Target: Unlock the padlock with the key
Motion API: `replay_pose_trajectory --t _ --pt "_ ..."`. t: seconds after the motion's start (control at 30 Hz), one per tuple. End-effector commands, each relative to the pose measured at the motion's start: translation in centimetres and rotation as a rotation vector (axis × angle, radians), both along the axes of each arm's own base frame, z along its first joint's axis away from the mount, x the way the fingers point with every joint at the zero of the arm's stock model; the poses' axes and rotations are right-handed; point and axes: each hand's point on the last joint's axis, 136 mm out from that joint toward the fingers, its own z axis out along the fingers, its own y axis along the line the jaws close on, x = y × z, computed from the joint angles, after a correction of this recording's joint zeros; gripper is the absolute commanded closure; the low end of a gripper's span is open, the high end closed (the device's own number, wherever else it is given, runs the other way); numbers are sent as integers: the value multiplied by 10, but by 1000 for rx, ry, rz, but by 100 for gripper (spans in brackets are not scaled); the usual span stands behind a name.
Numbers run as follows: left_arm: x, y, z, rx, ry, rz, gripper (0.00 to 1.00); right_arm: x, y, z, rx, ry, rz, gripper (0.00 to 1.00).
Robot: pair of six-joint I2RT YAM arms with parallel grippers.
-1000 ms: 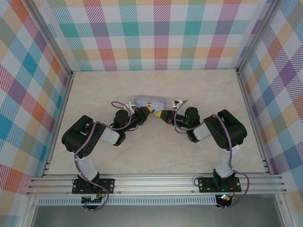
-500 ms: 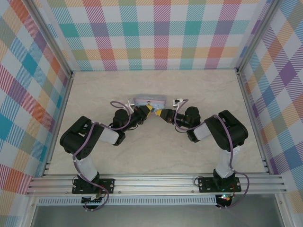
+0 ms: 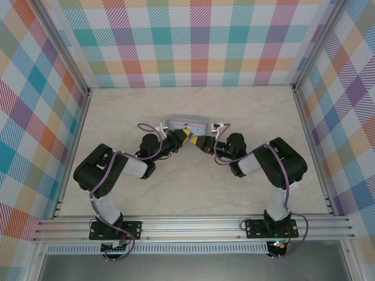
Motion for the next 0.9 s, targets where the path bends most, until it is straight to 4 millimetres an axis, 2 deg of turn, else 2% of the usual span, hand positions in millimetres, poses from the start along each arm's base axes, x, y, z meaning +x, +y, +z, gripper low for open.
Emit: replay_pose_trajectory --t 0.0,0.2,0.5,0.87 --pt "-40 -30 24 -1 -108 -216 100 8 -7 38 54 -105 -51 98" --pt "-43 -28 11 33 -100 -216 100 10 -25 29 22 -86 -87 98" --pt "-45 -20 -4 77 -94 -220 100 9 -41 23 -14 -74 -95 98" --pt "-37 -15 -1 56 -84 -167 100 7 -42 17 -14 -55 -90 99"
